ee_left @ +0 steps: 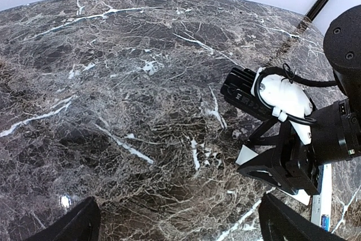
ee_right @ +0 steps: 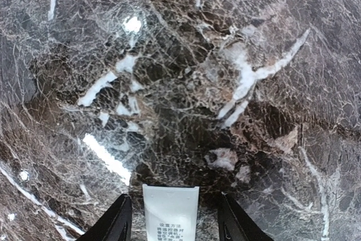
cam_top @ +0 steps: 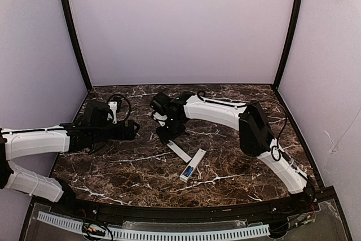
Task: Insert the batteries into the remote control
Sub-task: Pick up the battery cover at the center of the board.
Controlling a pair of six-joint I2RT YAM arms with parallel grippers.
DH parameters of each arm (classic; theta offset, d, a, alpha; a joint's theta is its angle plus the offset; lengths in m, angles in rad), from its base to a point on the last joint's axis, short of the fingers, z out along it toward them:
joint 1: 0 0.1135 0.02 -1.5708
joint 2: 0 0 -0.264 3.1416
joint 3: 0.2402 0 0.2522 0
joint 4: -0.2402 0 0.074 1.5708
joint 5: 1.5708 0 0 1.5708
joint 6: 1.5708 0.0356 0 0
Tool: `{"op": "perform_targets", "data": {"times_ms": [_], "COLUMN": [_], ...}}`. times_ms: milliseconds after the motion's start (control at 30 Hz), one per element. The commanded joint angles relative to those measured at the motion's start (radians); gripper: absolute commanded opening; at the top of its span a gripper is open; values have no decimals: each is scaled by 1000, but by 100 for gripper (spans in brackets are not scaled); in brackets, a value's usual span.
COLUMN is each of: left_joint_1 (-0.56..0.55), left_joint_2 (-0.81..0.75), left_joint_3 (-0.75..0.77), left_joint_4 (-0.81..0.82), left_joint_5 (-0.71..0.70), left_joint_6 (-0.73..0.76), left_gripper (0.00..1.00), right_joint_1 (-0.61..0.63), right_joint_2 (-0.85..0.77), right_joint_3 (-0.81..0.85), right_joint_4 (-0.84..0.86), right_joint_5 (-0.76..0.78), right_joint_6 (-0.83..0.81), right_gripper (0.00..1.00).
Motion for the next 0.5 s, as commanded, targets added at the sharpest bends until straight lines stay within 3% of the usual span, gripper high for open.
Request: {"op": "perform_targets", "data": {"times_ms": [0, 267, 467], "left_joint_1": [6, 5, 5], "left_joint_2": [-20, -22, -5], "left_joint_3": [-18, -14, -12], "left_joint_4": [11, 6, 12], "left_joint_5": [1, -7, 1], "left_joint_6": [4, 6, 1], "left_gripper": [98, 99, 98], "right_joint_1": [19, 23, 27], "right_joint_2": [35, 52, 47], "right_joint_3": [30, 9, 6], "right_joint_4": [-32, -38, -51], "right_joint_5": [43, 32, 66], "right_joint_6": [-23, -28, -41], "right_gripper": [50, 34, 28]}}
